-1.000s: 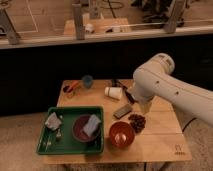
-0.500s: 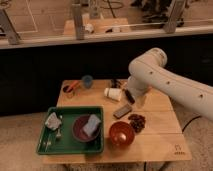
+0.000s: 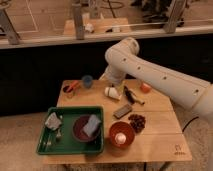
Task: Place towel in purple bowl
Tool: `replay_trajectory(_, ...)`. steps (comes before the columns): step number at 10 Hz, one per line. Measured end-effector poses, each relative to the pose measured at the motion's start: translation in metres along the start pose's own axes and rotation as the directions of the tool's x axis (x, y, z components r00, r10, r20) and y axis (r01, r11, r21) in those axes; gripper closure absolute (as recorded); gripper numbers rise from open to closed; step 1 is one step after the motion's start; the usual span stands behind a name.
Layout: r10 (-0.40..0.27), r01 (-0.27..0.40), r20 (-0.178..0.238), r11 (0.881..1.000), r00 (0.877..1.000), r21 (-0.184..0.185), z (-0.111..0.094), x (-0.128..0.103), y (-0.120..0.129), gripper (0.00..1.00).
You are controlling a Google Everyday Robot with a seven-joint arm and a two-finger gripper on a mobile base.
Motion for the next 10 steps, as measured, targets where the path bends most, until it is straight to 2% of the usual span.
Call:
replay_trajectory(1, -0.041, 0.041, 0.021, 0.999, 0.999, 0.022, 0.002, -0.013, -0.016, 0.2)
replay_trajectory(3, -0.139, 0.133, 0.066, 0.988, 0.988, 0.079, 0.001, -0.049, -0.05, 0.2)
replay_trajectory(4, -0.181, 0.172, 0.084, 0.98, 0.98, 0.103, 0.0, -0.066, -0.066, 0.2)
replay_trajectory(6, -0.276, 0.258, 0.124, 0.955, 0.953, 0.142, -0.001, -0.103, -0.101, 0.2)
replay_trajectory(7, -0.297, 0.277, 0.138, 0.95, 0.945, 0.147, 0.0, -0.113, -0.109, 0.2)
replay_trajectory(10, -0.299, 0.28, 0.134, 0.949, 0.945, 0.145, 0.0, -0.112, -0.109, 0.2)
